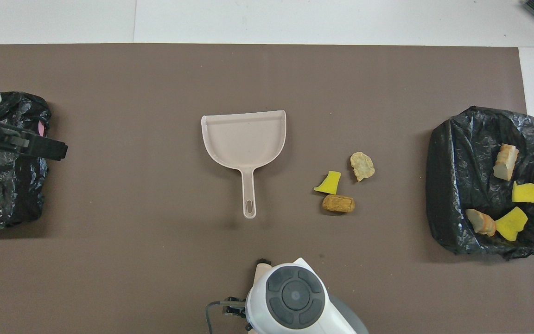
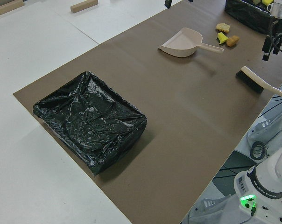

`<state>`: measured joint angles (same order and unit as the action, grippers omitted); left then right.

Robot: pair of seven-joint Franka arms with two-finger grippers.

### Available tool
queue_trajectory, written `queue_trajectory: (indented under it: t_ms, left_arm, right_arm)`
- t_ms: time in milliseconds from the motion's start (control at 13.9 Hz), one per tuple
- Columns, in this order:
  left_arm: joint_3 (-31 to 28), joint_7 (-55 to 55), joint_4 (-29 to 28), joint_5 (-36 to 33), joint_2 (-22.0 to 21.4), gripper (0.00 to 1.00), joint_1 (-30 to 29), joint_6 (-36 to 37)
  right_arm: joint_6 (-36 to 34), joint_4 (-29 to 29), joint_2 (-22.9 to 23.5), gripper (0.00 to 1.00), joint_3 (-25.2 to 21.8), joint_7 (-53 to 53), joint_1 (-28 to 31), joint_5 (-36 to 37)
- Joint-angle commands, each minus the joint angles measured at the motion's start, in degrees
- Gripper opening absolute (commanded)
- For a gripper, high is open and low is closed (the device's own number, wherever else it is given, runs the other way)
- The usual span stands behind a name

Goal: Sweep and dump trash in bin
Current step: 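Reach the left gripper to the dustpan handle and grasp it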

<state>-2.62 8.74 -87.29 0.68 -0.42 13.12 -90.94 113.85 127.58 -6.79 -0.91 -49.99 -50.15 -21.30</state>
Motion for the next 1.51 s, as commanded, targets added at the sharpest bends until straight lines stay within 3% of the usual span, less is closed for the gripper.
queue_trajectory:
  t_ms: [0,215,359,503,934,1221,1293,1365,1437]
  left_arm:
    - [3.31,-3.80,-3.32,-0.59,0.16,1.00,0.59,-4.23]
    - [7.96,-7.50,-5.17,-0.59,0.77,1.00,0.51,-6.97]
    - [9.38,-9.35,-5.35,-0.59,1.30,1.00,0.42,-8.02]
    - [10.87,-9.79,-5.61,-0.59,2.09,1.00,0.33,-9.34]
    - [15.26,-14.44,-8.41,-0.59,4.46,1.00,0.15,-14.60]
    - [19.04,-19.53,-10.45,-1.11,7.62,1.00,0.15,-20.06]
    - [20.36,-21.72,-10.45,-1.46,9.37,1.00,0.24,-21.81]
    - [21.85,-24.27,-10.36,-3.03,11.48,1.00,0.42,-23.65]
    - [24.21,-27.69,-10.36,-6.62,13.67,1.00,0.42,-25.76]
  right_arm:
    - [8.21,10.38,-6.46,1.00,-0.23,-2.22,-1.96,-5.39]
    - [14.88,15.58,-7.71,1.00,-0.23,-4.31,-5.64,-7.26]
    - [23.22,18.48,-5.87,1.00,-0.23,-6.17,-10.12,-8.40]
    - [27.37,19.11,-2.98,1.00,-0.23,-6.70,-11.89,-8.84]
    - [27.40,19.37,-2.87,1.00,-0.23,-8.54,-14.44,-8.93]
    - [27.74,19.90,-2.70,0.47,-0.14,-8.98,-15.41,-8.93]
    - [27.83,19.81,-2.61,0.09,-0.14,-9.60,-16.11,-8.93]
    - [27.83,19.55,-2.44,0.00,-0.14,-11.17,-16.12,-8.50]
    - [27.74,19.46,-2.26,0.00,-0.14,-11.44,-16.03,-8.06]
